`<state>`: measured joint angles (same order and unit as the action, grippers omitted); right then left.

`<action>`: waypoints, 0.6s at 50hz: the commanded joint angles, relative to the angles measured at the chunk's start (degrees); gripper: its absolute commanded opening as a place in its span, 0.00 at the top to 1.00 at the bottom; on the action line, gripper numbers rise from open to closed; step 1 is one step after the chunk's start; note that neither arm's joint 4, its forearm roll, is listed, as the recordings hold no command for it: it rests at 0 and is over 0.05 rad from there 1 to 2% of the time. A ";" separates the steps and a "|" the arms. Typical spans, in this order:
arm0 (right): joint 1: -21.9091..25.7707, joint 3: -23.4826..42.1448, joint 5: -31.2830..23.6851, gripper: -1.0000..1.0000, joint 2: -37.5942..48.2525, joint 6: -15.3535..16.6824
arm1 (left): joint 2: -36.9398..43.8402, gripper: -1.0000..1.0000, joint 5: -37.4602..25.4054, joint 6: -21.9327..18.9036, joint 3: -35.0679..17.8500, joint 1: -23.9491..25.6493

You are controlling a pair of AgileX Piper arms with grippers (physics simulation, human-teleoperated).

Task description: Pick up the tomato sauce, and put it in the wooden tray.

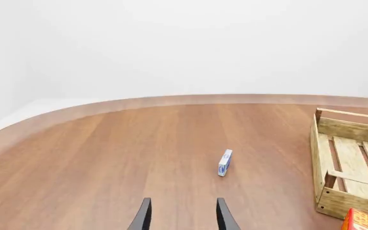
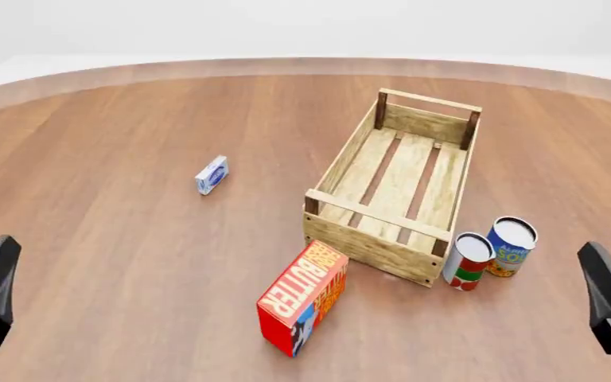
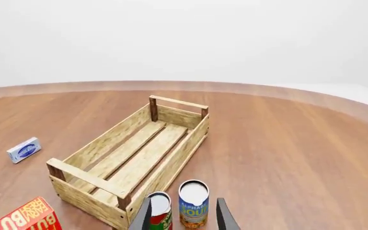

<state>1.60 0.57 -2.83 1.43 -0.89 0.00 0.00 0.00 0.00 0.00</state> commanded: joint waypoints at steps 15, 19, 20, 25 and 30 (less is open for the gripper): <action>2.75 2.08 1.58 0.00 9.92 1.44 | 0.00 0.00 0.00 0.00 0.00 0.00; 3.29 2.47 2.46 0.00 12.59 1.80 | 0.00 0.00 0.00 0.00 0.00 0.00; 3.41 2.73 2.19 0.00 12.68 1.61 | 0.00 0.00 0.00 0.00 0.00 0.00; 3.64 3.17 2.77 0.00 14.42 2.10 | 0.00 0.00 0.00 0.00 0.00 0.00; 4.38 3.49 4.12 0.00 17.81 2.41 | 0.00 0.00 0.00 0.00 0.00 0.00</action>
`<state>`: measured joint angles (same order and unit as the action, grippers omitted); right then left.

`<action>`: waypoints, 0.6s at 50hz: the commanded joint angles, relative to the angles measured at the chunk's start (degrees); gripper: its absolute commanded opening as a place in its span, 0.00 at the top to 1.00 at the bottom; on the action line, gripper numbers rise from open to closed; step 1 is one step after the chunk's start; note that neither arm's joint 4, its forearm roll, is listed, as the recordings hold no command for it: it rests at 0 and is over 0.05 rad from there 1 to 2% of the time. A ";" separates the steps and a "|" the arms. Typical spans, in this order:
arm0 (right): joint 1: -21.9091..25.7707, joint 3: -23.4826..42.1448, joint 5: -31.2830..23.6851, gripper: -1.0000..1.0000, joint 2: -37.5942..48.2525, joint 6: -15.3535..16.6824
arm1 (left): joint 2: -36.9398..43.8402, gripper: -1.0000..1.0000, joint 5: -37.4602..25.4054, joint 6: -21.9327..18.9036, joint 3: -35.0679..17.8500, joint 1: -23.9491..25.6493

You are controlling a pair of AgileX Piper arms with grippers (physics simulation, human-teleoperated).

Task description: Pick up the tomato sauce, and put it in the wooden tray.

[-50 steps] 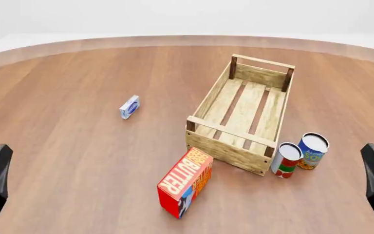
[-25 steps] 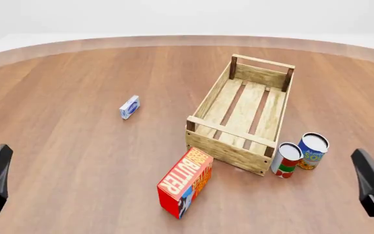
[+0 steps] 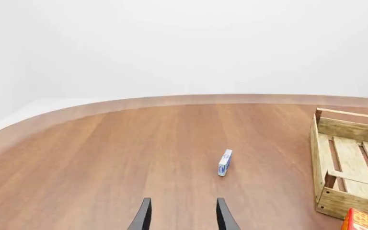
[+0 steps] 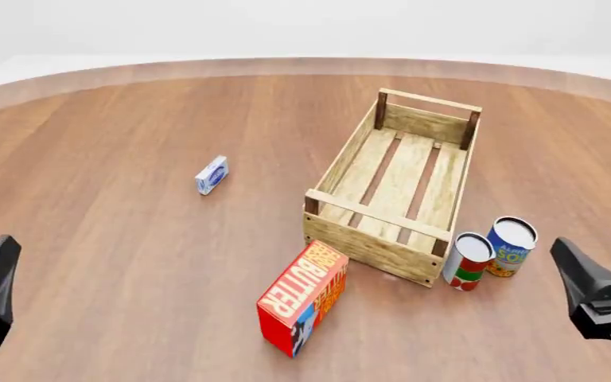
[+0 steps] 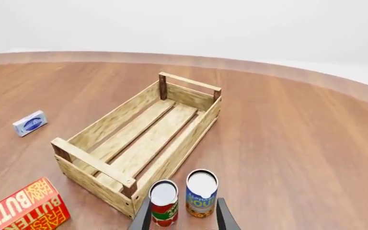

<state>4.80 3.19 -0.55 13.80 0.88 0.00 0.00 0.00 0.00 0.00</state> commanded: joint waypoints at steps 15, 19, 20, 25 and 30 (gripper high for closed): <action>2.11 0.51 6.35 0.00 13.25 0.51 | 0.00 0.00 0.00 0.00 0.00 0.00; 2.57 0.57 7.82 0.00 15.48 0.35 | 0.00 0.00 0.00 0.00 0.00 0.00; 2.62 0.53 7.86 0.00 15.62 0.18 | 0.00 0.00 0.00 0.00 0.00 0.00; 2.98 0.50 9.06 0.00 17.55 -0.72 | 0.00 0.00 0.00 0.00 0.00 0.00; 3.06 0.94 9.95 0.00 19.65 -0.66 | 0.00 0.00 0.00 0.00 0.00 0.00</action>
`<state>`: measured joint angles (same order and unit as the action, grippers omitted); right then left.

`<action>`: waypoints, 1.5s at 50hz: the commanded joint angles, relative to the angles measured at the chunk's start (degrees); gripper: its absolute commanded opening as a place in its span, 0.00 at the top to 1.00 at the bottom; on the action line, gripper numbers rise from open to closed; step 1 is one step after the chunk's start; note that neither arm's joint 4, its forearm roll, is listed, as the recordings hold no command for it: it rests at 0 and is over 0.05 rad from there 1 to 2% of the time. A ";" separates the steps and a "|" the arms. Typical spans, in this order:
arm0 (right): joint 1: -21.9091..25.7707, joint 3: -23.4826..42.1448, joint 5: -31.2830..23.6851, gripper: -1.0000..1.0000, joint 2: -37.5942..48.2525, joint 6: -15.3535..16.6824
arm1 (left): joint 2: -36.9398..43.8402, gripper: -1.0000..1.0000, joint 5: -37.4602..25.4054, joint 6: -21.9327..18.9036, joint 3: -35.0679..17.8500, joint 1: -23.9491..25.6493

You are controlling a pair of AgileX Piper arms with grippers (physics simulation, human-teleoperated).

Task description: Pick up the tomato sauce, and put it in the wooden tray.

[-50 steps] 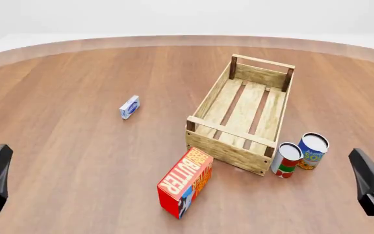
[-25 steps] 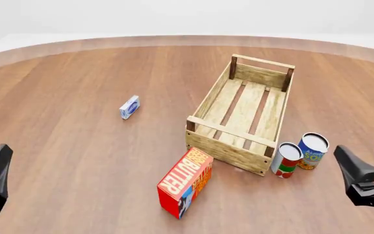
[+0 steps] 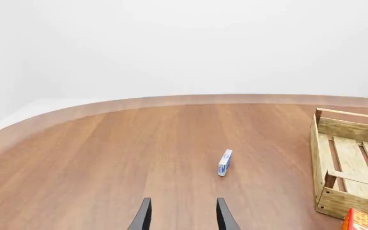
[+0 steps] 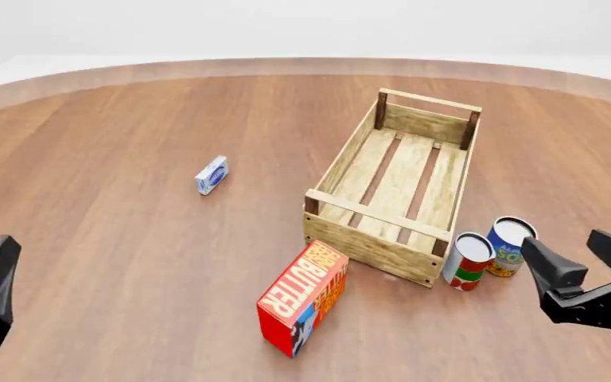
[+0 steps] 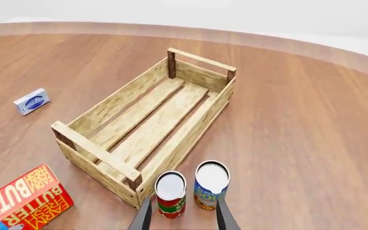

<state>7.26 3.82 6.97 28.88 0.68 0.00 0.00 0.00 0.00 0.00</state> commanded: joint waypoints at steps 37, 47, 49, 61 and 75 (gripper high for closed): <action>1.12 0.80 9.72 0.00 16.04 -2.13 | 0.00 0.00 0.00 0.00 0.00 0.00; 1.03 1.08 12.33 0.00 19.76 -1.92 | 0.00 0.00 0.00 0.00 0.00 0.00; 1.07 1.03 12.70 0.00 20.13 -1.98 | 0.00 0.00 0.00 0.00 0.00 0.00; 1.31 1.98 16.18 0.00 25.46 -1.38 | 0.00 0.00 0.00 0.00 0.00 0.00; 1.78 1.42 23.04 0.00 32.98 -1.71 | 0.00 0.00 0.00 0.00 0.00 0.00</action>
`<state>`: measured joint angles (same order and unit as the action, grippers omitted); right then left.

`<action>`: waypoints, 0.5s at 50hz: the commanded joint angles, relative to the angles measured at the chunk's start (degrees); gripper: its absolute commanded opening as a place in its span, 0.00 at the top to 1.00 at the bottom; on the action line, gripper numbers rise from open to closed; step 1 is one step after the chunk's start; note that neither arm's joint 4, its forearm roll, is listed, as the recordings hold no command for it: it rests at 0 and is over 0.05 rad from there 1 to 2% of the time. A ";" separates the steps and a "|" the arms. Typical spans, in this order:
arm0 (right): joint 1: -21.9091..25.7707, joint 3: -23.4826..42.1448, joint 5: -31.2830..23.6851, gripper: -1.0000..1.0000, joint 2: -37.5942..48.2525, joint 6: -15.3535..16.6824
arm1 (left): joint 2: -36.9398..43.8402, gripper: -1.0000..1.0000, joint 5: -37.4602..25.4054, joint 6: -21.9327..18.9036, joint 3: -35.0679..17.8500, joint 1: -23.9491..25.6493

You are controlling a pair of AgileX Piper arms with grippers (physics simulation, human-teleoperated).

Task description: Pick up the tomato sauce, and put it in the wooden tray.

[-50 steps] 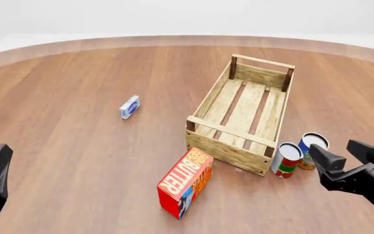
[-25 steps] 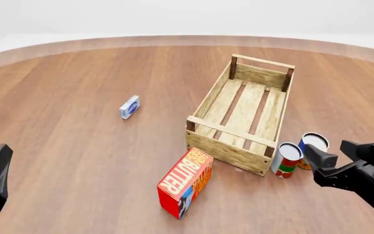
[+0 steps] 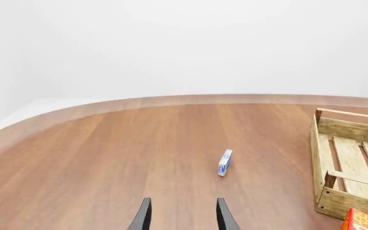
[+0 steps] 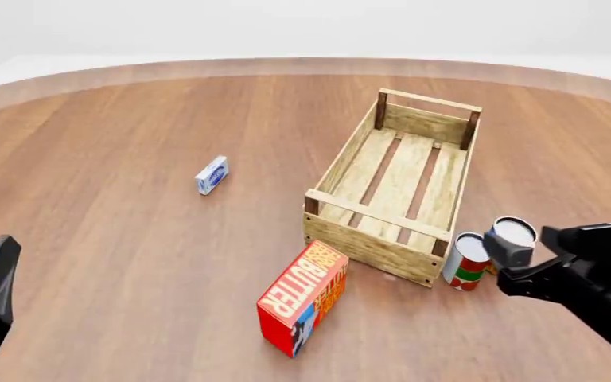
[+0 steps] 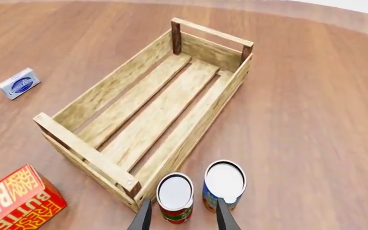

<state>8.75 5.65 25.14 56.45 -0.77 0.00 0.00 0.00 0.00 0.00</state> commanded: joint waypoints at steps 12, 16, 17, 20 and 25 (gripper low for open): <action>0.75 -0.75 8.07 0.00 8.87 -0.78 | 0.00 0.00 0.00 0.00 0.00 0.00; 0.75 -1.07 9.55 0.00 10.15 -1.02 | 0.00 0.00 0.00 0.00 0.00 0.00; 0.73 -1.10 9.76 0.00 10.34 -1.03 | 0.00 0.00 0.00 0.00 0.00 0.00; 0.71 -1.32 10.84 0.00 11.41 -1.08 | 0.00 0.00 0.00 0.00 0.00 0.00; 0.85 -1.47 13.18 0.00 13.97 -1.21 | 0.00 0.00 0.00 0.00 0.00 0.00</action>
<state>9.41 4.57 34.58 66.47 -1.69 0.00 0.00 0.00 0.00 0.00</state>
